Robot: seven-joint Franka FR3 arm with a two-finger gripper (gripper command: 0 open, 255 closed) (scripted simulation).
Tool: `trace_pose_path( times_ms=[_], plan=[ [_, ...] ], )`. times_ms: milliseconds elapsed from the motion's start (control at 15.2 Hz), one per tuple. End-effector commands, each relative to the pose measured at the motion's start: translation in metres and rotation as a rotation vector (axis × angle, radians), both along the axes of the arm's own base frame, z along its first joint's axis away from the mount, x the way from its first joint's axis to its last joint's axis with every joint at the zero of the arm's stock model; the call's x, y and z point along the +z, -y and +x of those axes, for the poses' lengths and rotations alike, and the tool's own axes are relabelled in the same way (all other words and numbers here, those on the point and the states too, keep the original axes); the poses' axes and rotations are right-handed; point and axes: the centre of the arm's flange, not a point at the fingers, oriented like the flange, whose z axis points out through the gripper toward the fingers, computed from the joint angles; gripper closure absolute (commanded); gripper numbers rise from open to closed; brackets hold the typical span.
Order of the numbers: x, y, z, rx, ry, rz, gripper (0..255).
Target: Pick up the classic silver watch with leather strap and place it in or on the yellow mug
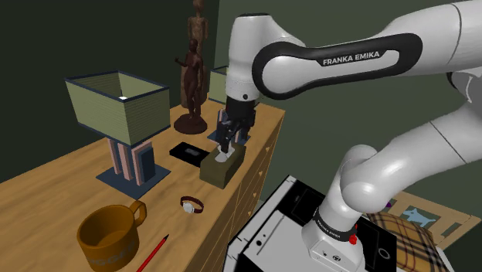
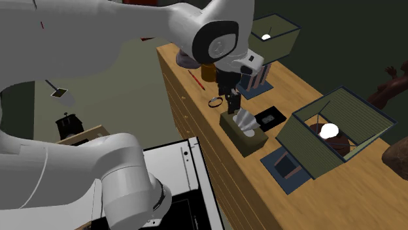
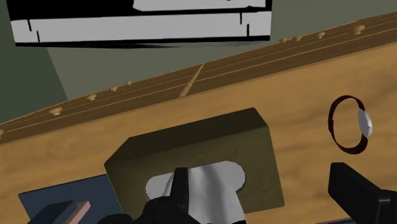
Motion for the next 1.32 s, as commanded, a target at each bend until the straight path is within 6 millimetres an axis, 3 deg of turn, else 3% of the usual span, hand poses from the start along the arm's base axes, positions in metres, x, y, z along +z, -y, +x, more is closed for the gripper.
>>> trace_pose_path(
  times_ms=[0,858,1254],
  plan=[
    [-0.012,-0.025,0.004,0.000,0.008,-0.003,0],
    [-0.103,-0.171,0.029,0.006,0.053,-0.028,0],
    [-0.131,-0.171,0.032,0.007,0.054,-0.029,0]
  ],
)
